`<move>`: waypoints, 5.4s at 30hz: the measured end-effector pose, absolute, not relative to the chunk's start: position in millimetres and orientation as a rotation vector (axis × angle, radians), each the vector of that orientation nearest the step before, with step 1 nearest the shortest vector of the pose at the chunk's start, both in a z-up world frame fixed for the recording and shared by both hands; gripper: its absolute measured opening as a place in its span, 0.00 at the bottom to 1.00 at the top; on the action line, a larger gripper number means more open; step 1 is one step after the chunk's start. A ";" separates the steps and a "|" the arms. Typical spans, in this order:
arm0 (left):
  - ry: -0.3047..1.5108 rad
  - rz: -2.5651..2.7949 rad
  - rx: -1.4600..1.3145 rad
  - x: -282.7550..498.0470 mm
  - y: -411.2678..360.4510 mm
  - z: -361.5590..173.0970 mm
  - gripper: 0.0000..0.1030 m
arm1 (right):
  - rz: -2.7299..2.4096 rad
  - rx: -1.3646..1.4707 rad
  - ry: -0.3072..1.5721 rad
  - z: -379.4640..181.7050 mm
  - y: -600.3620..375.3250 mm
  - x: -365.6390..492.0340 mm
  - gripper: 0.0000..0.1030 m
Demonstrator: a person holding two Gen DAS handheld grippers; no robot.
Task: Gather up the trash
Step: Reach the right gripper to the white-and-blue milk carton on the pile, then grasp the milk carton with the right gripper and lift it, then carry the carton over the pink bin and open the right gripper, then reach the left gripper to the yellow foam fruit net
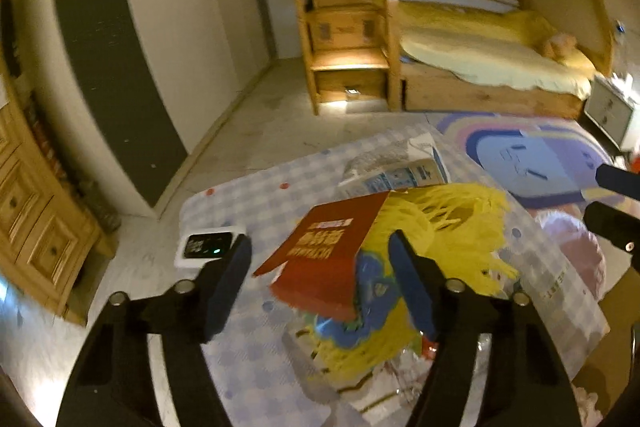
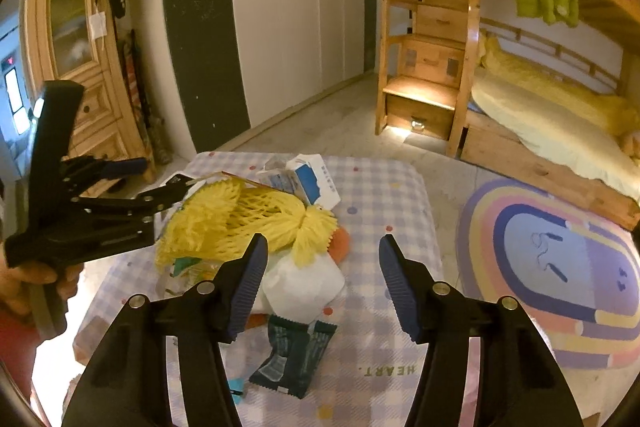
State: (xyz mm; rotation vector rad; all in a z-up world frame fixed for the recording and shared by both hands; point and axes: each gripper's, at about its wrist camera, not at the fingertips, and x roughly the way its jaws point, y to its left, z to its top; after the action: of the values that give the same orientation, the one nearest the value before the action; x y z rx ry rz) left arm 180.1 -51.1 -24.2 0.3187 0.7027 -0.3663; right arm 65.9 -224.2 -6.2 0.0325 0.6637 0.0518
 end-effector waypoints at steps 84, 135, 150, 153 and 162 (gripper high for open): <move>0.757 -0.813 0.246 -4.5 -258.8 -41.9 0.02 | -0.445 0.256 0.627 -54.7 -408.6 -122.4 0.43; 0.687 -0.629 0.151 -14.5 -119.6 -15.1 0.54 | -0.195 0.238 0.675 -38.4 -305.2 -81.6 0.60; 0.698 -0.461 0.108 34.2 -22.4 -41.0 0.56 | -0.053 0.136 0.703 -36.3 -232.8 -38.0 0.68; 0.699 -0.512 0.109 48.6 -24.1 -47.4 0.56 | -0.037 0.129 0.705 -36.6 -228.4 -32.5 0.69; 0.724 -0.736 0.150 70.5 -54.5 -54.1 0.57 | -0.015 0.148 0.730 -44.5 -231.9 -26.3 0.71</move>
State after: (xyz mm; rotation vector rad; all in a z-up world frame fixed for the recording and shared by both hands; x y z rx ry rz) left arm 70.5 -54.5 -54.1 0.1504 0.7241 -0.7359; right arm -26.3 -231.9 -44.5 0.1476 0.7298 -0.0155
